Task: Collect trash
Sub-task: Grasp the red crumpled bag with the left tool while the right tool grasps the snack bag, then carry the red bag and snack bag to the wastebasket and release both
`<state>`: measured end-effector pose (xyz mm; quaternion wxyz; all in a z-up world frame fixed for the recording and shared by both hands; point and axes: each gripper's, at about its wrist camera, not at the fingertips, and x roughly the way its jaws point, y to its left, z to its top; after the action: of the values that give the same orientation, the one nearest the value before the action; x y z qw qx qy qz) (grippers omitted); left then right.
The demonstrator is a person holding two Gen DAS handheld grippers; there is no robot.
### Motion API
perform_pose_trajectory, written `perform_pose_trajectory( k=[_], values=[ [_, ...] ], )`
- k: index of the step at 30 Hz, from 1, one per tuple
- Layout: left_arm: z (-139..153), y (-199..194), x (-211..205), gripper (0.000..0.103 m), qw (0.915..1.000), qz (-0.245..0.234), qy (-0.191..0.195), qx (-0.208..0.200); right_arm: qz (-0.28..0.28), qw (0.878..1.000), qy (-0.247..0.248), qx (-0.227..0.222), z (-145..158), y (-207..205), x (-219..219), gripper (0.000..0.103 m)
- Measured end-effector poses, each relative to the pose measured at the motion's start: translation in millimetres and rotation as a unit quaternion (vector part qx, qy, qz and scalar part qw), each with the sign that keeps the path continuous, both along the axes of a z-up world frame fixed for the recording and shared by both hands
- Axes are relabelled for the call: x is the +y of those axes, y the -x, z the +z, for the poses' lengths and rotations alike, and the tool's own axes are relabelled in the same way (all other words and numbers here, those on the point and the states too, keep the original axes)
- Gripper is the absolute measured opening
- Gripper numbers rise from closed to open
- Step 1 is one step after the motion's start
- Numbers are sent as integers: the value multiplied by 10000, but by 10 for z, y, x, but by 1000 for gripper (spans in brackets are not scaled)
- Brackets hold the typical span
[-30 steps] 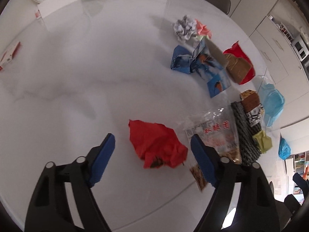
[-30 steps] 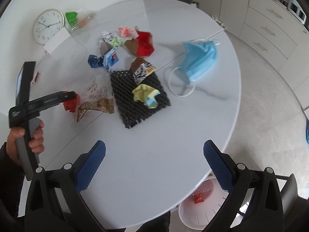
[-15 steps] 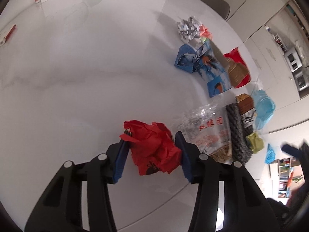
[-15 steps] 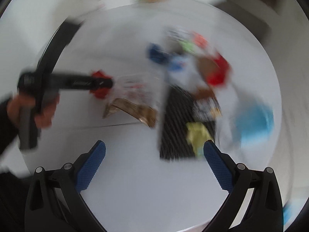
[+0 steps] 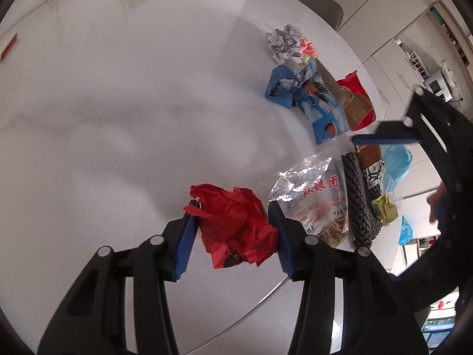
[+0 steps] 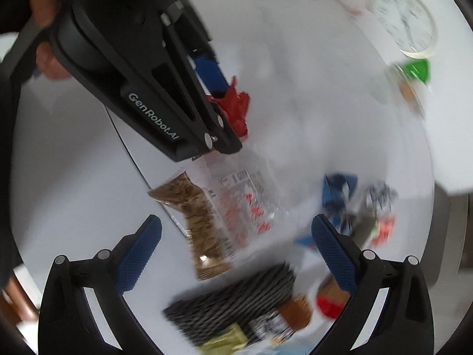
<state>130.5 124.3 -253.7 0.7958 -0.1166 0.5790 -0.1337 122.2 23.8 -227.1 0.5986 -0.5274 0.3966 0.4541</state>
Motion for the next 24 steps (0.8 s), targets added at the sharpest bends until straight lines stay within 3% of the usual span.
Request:
perform_pose_trajectory(
  k=[5, 10, 12, 16, 20, 24],
  values=[
    [-71, -40, 37, 47, 9999, -58, 76, 51, 623, 9976, 295, 88, -178, -84, 147, 101],
    [-90, -66, 85, 47, 9997, -65, 208, 70, 569, 9951, 404, 708, -314, -304, 231, 100],
    [-92, -67, 102, 47, 9997, -48, 226, 67, 392, 9928, 400, 1057, -347, -421, 232, 87],
    [-82, -47, 145, 47, 9997, 17, 219, 85, -120, 9860, 148, 1659, -306, -584, 181, 74],
    [-4, 2, 170, 47, 9998, 75, 186, 13, -749, 9806, -141, 1807, -211, -627, 74, 56],
    [121, 86, 181, 47, 9998, 86, 153, -47, -1602, 9674, -733, 1820, -5, -631, -171, 55]
  ],
)
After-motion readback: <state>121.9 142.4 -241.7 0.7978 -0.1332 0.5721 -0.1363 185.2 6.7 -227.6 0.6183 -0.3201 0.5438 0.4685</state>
